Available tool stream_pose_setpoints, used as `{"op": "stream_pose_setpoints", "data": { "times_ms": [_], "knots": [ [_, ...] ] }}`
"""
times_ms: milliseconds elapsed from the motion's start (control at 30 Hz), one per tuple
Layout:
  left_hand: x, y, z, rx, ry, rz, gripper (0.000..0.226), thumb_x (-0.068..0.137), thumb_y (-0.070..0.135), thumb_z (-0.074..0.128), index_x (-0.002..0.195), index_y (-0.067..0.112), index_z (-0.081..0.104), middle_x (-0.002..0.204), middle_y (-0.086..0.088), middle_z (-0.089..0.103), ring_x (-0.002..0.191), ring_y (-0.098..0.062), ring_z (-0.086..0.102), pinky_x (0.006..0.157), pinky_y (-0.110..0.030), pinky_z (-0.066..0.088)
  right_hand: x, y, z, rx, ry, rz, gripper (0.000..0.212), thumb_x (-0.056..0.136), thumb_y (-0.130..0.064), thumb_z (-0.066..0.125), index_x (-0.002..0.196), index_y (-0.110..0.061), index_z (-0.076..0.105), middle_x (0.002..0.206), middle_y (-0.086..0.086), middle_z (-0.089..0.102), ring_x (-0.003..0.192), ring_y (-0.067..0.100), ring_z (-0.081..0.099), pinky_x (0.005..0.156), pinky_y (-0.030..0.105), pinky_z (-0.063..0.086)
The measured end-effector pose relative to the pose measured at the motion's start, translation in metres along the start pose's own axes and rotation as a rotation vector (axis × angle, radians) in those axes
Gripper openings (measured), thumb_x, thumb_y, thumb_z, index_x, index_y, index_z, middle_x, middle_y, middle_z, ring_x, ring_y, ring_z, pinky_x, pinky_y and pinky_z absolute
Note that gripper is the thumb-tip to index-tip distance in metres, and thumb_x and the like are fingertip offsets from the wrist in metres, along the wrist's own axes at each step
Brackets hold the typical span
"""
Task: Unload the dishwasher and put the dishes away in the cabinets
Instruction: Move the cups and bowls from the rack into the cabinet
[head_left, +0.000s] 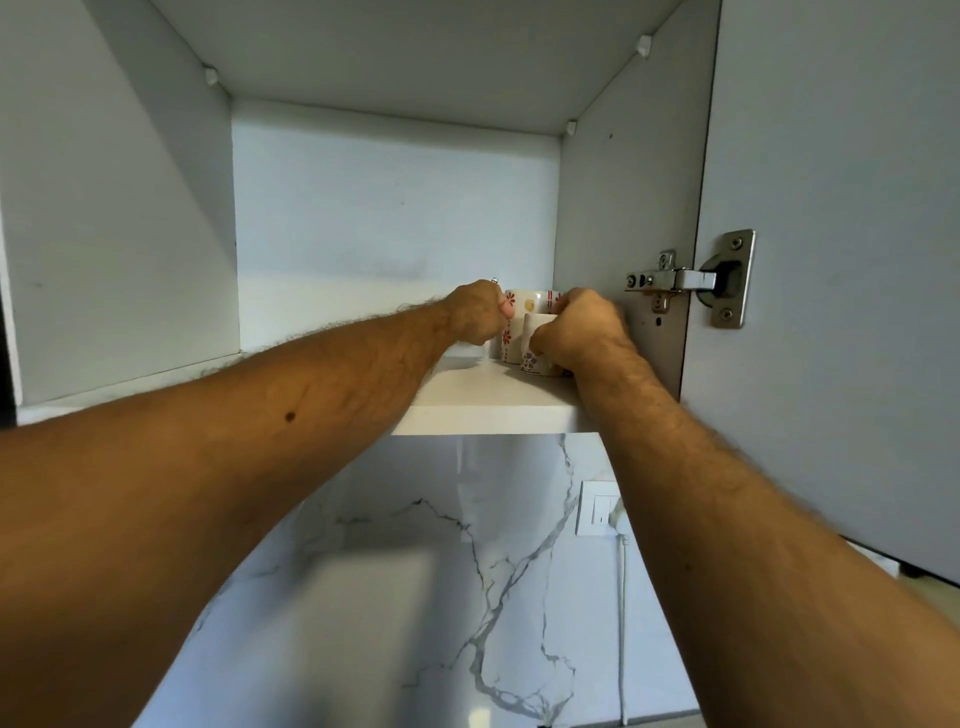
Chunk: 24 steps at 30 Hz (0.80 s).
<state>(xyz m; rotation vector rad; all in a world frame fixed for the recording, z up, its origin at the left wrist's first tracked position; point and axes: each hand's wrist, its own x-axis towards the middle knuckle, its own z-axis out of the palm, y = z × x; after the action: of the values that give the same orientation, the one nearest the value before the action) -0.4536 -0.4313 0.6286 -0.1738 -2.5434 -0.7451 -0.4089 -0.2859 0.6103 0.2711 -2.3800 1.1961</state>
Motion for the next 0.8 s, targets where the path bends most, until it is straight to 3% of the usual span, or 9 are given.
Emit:
{"op": "stream_pose_setpoints", "data": {
  "times_ms": [100, 267, 367, 500, 600, 800],
  "knots": [
    [-0.008, 0.002, -0.003, 0.203, 0.018, 0.049, 0.028, 0.094, 0.007, 0.048, 0.117, 0.007, 0.064, 0.124, -0.011, 0.063, 0.113, -0.027, 0.058, 0.094, -0.033, 0.049, 0.005, 0.0, 0.001, -0.075, 0.028, -0.023, 0.032, 0.085, -0.013, 0.075, 0.116, -0.013, 0.066, 0.103, 0.003, 0.065, 0.084, 0.017, 0.059, 0.072, 0.029, 0.053],
    [-0.019, 0.002, -0.014, 0.436, 0.047, 0.127, 0.03, 0.094, 0.011, 0.047, 0.121, 0.007, 0.06, 0.125, -0.012, 0.061, 0.115, -0.029, 0.055, 0.098, -0.037, 0.046, 0.008, 0.001, 0.0, -0.195, 0.086, -0.098, 0.029, 0.09, -0.009, 0.068, 0.118, -0.014, 0.07, 0.115, 0.008, 0.068, 0.097, 0.023, 0.066, 0.088, 0.036, 0.058],
    [-0.027, 0.002, -0.016, 0.439, 0.03, 0.129, 0.028, 0.093, 0.009, 0.05, 0.119, 0.007, 0.062, 0.121, -0.009, 0.063, 0.112, -0.025, 0.057, 0.093, -0.032, 0.048, 0.004, -0.001, -0.001, -0.293, 0.106, -0.132, 0.03, 0.089, -0.01, 0.07, 0.119, -0.013, 0.068, 0.111, 0.009, 0.069, 0.097, 0.025, 0.067, 0.087, 0.039, 0.058],
    [-0.039, 0.004, -0.019, 0.393, -0.002, 0.146, 0.027, 0.094, 0.008, 0.051, 0.116, 0.009, 0.067, 0.12, -0.006, 0.066, 0.112, -0.023, 0.058, 0.088, -0.026, 0.043, 0.0, -0.002, 0.0, -0.378, 0.08, -0.19, 0.034, 0.096, -0.01, 0.06, 0.128, -0.002, 0.057, 0.112, 0.005, 0.062, 0.105, 0.03, 0.063, 0.071, 0.024, 0.057],
    [-0.045, 0.006, -0.021, 0.366, 0.002, 0.135, 0.028, 0.095, 0.01, 0.051, 0.117, 0.011, 0.068, 0.123, -0.003, 0.066, 0.115, -0.021, 0.057, 0.089, -0.023, 0.041, -0.001, -0.003, 0.0, -0.494, 0.103, -0.234, 0.035, 0.091, -0.011, 0.065, 0.126, -0.007, 0.06, 0.118, 0.011, 0.061, 0.107, 0.029, 0.062, 0.091, 0.04, 0.056],
    [-0.054, 0.02, -0.026, 0.354, 0.072, 0.129, 0.027, 0.095, 0.01, 0.049, 0.109, 0.011, 0.072, 0.106, 0.0, 0.066, 0.098, -0.018, 0.057, 0.091, -0.027, 0.047, 0.0, -0.004, 0.003, -0.488, 0.119, -0.259, 0.036, 0.086, -0.01, 0.069, 0.122, -0.007, 0.064, 0.119, 0.013, 0.055, 0.105, 0.032, 0.06, 0.09, 0.042, 0.055]
  ]
}}
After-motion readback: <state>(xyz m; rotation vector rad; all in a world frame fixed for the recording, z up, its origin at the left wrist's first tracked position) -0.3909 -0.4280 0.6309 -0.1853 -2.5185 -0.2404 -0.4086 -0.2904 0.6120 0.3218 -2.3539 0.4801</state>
